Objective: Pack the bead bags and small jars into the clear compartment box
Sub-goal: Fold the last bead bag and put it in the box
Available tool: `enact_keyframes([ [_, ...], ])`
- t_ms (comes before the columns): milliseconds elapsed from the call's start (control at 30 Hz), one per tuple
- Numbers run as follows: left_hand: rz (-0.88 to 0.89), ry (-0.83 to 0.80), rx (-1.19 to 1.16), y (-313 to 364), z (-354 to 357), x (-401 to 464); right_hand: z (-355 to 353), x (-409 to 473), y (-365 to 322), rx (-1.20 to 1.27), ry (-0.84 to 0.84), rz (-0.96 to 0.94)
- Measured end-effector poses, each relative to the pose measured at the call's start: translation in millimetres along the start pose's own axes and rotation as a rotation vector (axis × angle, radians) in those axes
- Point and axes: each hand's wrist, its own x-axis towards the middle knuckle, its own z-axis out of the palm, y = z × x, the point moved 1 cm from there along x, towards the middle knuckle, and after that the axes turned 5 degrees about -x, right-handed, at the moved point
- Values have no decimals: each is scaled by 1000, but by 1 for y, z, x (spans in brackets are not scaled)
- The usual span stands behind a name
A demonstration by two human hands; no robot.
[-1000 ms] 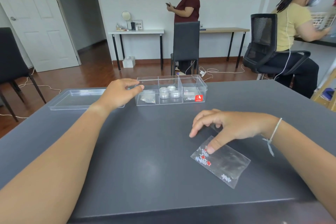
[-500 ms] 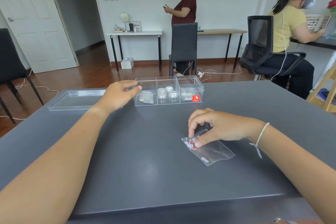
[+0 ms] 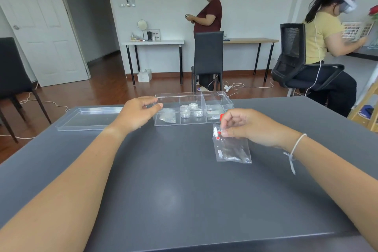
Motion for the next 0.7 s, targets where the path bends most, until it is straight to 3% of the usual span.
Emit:
enact_keyframes([
  [400,9,-2,-5,-3,-3,6,-61,77,-16,-37,572,-16],
  [700,-5,4,-35,-3,-4,7,-50,118,-5,-175,577,82],
])
